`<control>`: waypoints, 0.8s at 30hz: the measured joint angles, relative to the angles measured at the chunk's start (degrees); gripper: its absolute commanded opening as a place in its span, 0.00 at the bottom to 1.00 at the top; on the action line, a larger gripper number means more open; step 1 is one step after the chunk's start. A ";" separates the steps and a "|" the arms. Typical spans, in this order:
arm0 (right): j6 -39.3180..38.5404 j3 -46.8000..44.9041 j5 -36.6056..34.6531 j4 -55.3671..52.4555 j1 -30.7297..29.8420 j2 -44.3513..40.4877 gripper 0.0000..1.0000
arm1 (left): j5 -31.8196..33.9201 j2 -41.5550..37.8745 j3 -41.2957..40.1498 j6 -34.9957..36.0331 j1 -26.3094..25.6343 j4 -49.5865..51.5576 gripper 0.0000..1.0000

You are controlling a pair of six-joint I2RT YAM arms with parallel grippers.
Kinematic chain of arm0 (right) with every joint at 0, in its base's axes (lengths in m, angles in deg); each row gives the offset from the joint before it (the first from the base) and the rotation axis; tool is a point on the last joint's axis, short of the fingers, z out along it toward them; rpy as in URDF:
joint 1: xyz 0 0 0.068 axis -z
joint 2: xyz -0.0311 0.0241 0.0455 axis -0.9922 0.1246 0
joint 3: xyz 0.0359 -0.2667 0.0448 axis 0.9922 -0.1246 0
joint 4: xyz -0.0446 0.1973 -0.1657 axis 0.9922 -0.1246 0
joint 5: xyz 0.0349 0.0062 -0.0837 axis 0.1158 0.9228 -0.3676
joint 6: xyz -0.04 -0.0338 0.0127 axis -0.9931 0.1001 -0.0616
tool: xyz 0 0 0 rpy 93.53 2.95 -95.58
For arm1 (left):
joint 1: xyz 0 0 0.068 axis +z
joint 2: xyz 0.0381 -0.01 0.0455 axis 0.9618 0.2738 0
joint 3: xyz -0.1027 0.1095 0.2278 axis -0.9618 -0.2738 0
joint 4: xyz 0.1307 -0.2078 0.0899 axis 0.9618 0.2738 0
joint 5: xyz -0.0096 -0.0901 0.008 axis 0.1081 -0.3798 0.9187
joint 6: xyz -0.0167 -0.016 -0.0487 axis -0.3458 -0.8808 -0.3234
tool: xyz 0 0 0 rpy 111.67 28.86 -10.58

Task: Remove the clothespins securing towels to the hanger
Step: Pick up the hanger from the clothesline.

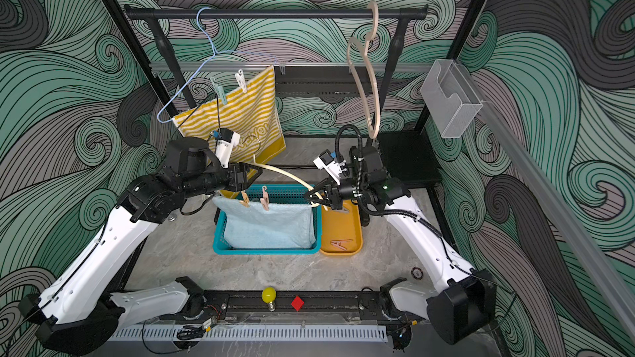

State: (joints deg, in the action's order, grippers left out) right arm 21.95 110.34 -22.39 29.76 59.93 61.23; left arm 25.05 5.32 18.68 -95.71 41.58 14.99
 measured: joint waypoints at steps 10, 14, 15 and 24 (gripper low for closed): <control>1.03 -0.09 0.04 0.11 0.00 0.15 0.00 | -0.07 0.33 2.19 0.17 0.00 -0.13 0.49; 1.55 -0.15 0.04 0.22 0.00 0.11 0.00 | 0.55 3.54 4.44 1.11 0.00 -0.39 0.43; 1.60 -0.20 0.04 0.20 0.00 0.04 0.00 | 0.68 4.46 4.83 1.38 0.00 -0.42 0.42; 2.93 -1.18 -1.97 -0.33 0.37 -0.28 0.00 | 2.64 8.81 5.62 2.95 0.15 -0.20 0.31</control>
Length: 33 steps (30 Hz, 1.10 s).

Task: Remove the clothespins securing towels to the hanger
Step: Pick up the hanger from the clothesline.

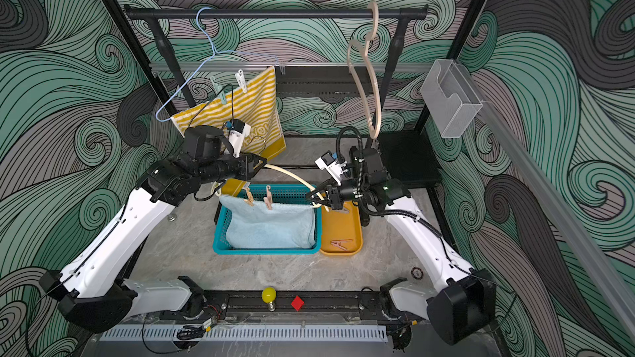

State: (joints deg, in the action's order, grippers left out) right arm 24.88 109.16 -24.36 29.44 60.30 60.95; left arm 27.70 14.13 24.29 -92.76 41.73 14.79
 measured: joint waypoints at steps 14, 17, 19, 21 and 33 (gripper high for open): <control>0.09 0.00 0.28 0.28 -0.37 -0.70 0.00 | 3.52 0.07 -0.07 0.98 0.09 -0.26 0.40; 0.13 0.00 0.26 0.26 -0.37 -0.74 0.00 | 3.78 0.42 -0.07 0.96 0.09 -0.42 0.36; 0.20 0.00 0.20 0.20 -0.35 -0.74 0.00 | 3.80 0.81 -0.11 0.96 0.09 -0.79 0.33; 0.33 0.02 0.09 0.15 -0.35 -0.74 0.00 | 3.69 1.16 -0.22 0.92 0.09 -1.36 0.28; 2.69 -0.72 -0.09 2.29 -0.39 -0.92 0.37 | 2.99 2.54 -1.60 1.77 0.17 -3.48 0.00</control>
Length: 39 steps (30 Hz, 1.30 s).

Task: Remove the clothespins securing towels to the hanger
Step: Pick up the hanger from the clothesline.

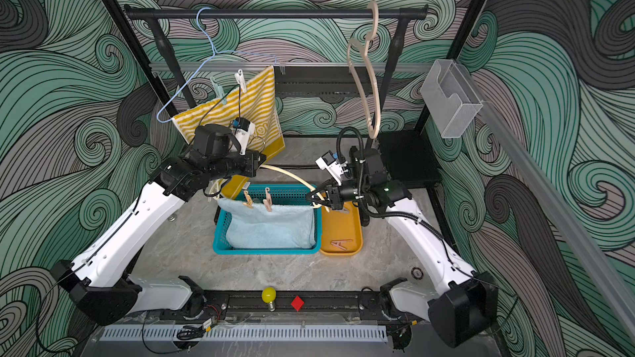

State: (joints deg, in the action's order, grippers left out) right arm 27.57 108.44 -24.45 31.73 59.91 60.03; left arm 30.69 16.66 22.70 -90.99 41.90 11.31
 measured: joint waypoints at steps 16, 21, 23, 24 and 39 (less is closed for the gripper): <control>0.83 -0.02 -12.52 2.84 0.42 -4.76 0.64 | 2.93 0.46 -3.61 -1.03 -0.13 -0.09 0.00; 2.99 -0.02 -15.32 3.04 0.68 -7.37 0.63 | 3.34 0.20 -6.84 -1.07 -0.44 -0.44 0.00; 3.89 -0.24 -15.74 3.17 0.68 -8.24 0.62 | 3.26 -0.33 -9.20 -1.07 -0.68 -0.83 0.00; 4.37 -0.48 -15.96 3.21 0.66 -8.70 0.61 | 3.21 -0.61 -10.34 -1.07 -0.74 -0.83 0.00; 3.15 -5.05 -27.21 0.35 -12.15 -14.08 0.61 | 0.59 -3.34 -17.38 -2.47 -0.96 -3.58 0.00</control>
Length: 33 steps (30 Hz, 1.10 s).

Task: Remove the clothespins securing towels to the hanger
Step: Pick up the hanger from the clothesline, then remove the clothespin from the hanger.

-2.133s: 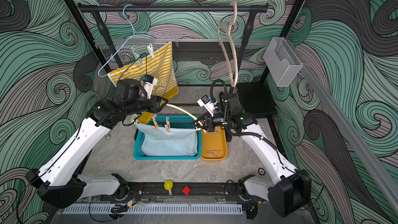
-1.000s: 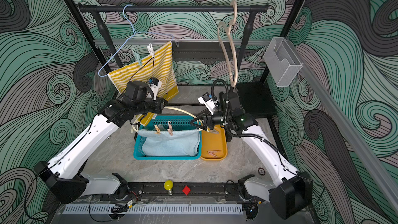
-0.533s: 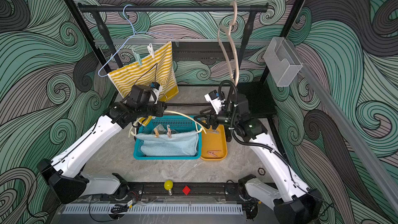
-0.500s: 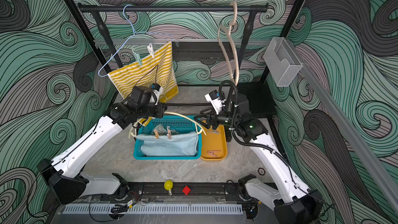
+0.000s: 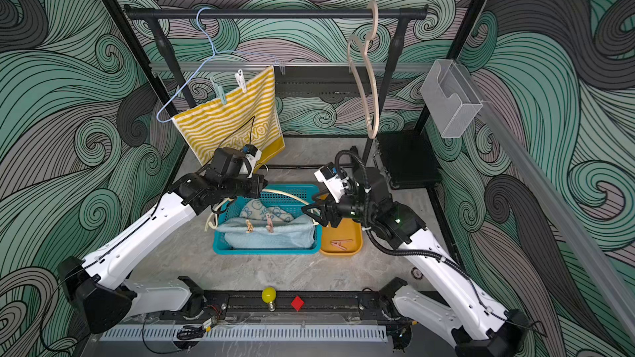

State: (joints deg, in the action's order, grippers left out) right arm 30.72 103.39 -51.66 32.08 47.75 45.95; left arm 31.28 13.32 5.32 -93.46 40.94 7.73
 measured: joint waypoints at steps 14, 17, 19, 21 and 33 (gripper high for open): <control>-2.14 -2.14 -3.78 1.33 -7.87 3.69 0.60 | -1.81 -0.50 -4.90 -1.16 -0.02 -2.36 0.00; -3.15 -2.16 -5.27 1.36 -10.19 4.92 0.61 | -2.19 -1.07 -5.66 -1.29 -0.02 -2.86 0.00; -3.87 -2.36 -6.38 1.53 -11.76 5.66 0.61 | -2.36 -1.60 -6.10 -1.36 -0.02 -3.02 0.00; -4.48 -2.84 -7.63 1.77 -13.35 6.47 0.61 | -2.54 -2.01 -6.54 -1.40 -0.02 -3.15 0.00; -7.50 -2.99 -11.91 2.82 -20.31 15.69 0.61 | -2.95 -2.49 -8.70 -2.21 -0.04 -3.41 0.00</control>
State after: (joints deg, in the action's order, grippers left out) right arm 23.22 100.40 -63.57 34.90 27.45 61.65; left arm 28.33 10.82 -3.38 -95.66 40.90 4.32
